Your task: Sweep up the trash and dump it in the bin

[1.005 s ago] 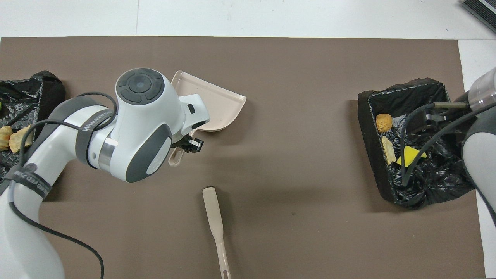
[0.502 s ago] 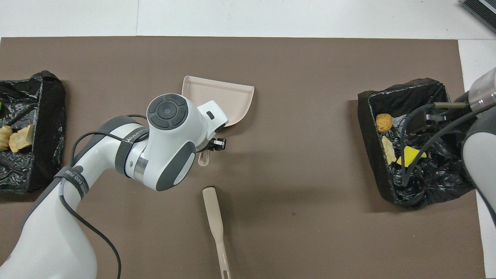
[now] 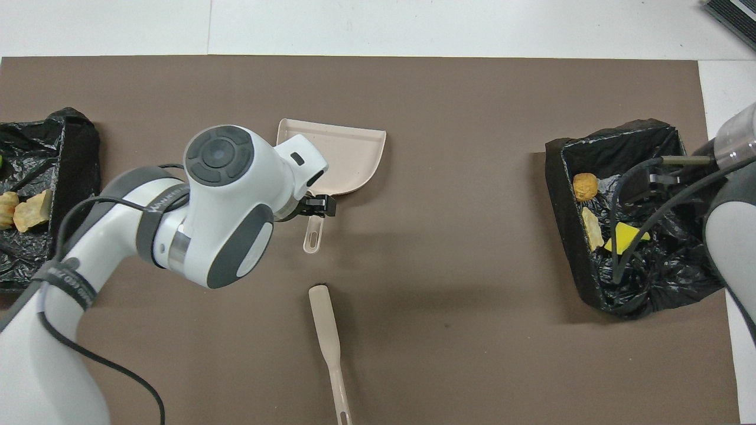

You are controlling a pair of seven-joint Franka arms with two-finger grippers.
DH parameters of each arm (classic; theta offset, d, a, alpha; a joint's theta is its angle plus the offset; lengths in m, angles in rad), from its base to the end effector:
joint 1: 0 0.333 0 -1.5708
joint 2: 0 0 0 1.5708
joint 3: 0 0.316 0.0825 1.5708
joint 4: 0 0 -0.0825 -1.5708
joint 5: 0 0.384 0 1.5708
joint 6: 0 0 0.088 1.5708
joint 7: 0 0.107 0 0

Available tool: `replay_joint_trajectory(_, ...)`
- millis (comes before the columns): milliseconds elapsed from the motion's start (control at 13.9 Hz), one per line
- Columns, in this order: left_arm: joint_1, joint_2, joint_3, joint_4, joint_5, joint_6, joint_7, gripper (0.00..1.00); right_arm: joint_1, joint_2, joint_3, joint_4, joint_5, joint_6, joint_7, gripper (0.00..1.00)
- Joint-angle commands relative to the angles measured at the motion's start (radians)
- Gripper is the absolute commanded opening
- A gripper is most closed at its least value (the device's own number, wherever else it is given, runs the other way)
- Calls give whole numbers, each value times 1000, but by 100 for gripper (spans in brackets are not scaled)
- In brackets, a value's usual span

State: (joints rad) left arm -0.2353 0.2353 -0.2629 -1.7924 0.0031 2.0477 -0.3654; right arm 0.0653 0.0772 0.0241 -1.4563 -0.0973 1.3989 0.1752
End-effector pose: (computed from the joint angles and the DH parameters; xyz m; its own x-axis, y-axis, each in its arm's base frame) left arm 0.5532 -0.2894 0.4252 0.9920 -0.1259 0.0053 -0.1260 -0.9900 0.0639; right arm 0.5590 0.0378 0.6212 0.9882 -0.1019 -0.1148 -0.0884 -0.9892 0.1170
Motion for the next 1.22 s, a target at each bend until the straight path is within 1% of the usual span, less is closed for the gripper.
replay_joint_trajectory(0, 82, -56, 1, 57, -18, -133, 112, 100, -16, -4, 11, 7, 5, -11, -14, 100)
replay_joint_trajectory(144, 138, -77, -2, 85, -18, -211, 167, 100, -16, -4, 11, 7, 7, -11, -14, 100)
replay_joint_trajectory(287, 169, -119, 4, 99, -20, -266, 242, 100, -16, -4, 11, 7, 7, -11, -14, 100)
replay_joint_trajectory(359, 181, -129, 4, 105, -18, -279, 244, 100, -16, -4, 11, 7, 7, -11, -14, 100)
replay_joint_trajectory(574, 197, -131, 5, 139, -14, -281, 247, 100, -16, -4, 11, 7, 7, -11, -14, 100)
replay_joint_trajectory(718, 240, -148, 10, 143, -14, -313, 299, 100, -16, -4, 11, 7, 7, -11, -14, 100)
replay_joint_trajectory(790, 243, -154, 25, 149, -15, -323, 331, 100, -16, -4, 11, 7, 5, -11, -14, 100)
replay_joint_trajectory(861, 228, -159, 68, 159, -15, -339, 341, 100, -16, -4, 11, 7, 5, -11, -14, 100)
replay_joint_trajectory(1005, 188, -175, 122, 189, -17, -386, 368, 100, -16, -4, 11, 7, 7, -11, -14, 100)
replay_joint_trajectory(1149, 172, -188, 139, 234, -11, -438, 385, 100, -16, -4, 11, 7, 7, -11, -14, 100)
